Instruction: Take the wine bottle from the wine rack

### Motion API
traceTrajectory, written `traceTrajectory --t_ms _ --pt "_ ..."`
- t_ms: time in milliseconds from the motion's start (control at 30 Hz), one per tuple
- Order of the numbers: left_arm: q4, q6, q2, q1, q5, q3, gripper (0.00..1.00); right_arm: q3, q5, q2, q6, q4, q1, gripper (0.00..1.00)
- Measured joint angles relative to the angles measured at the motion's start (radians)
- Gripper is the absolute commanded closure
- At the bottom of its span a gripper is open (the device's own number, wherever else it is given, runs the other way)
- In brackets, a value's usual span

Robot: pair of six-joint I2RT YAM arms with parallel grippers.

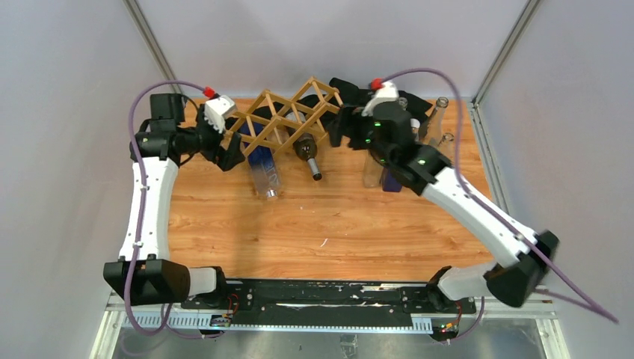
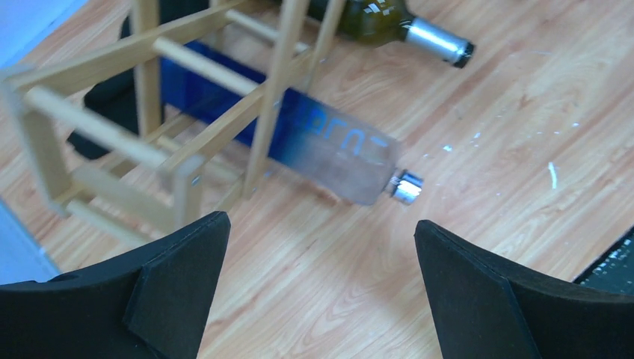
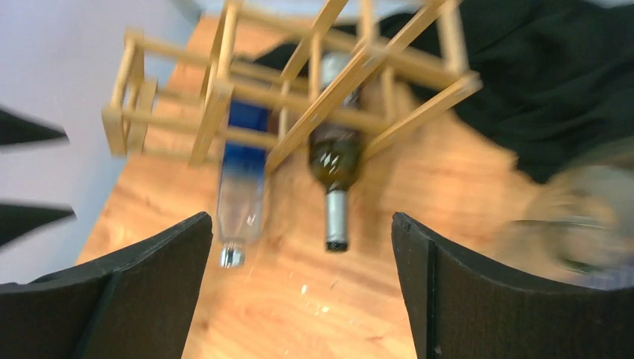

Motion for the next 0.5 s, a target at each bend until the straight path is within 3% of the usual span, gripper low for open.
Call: traceTrajectory --t_ms 200,500 --pt "0.001 0.029 0.001 0.132 0.041 -0.010 0.00 0.049 -0.112 0.291 0.033 0.012 0.136 0.05" --pt "0.000 0.040 0.002 0.158 0.090 -0.044 0.00 0.277 -0.304 0.680 0.073 0.029 0.197 0.04"
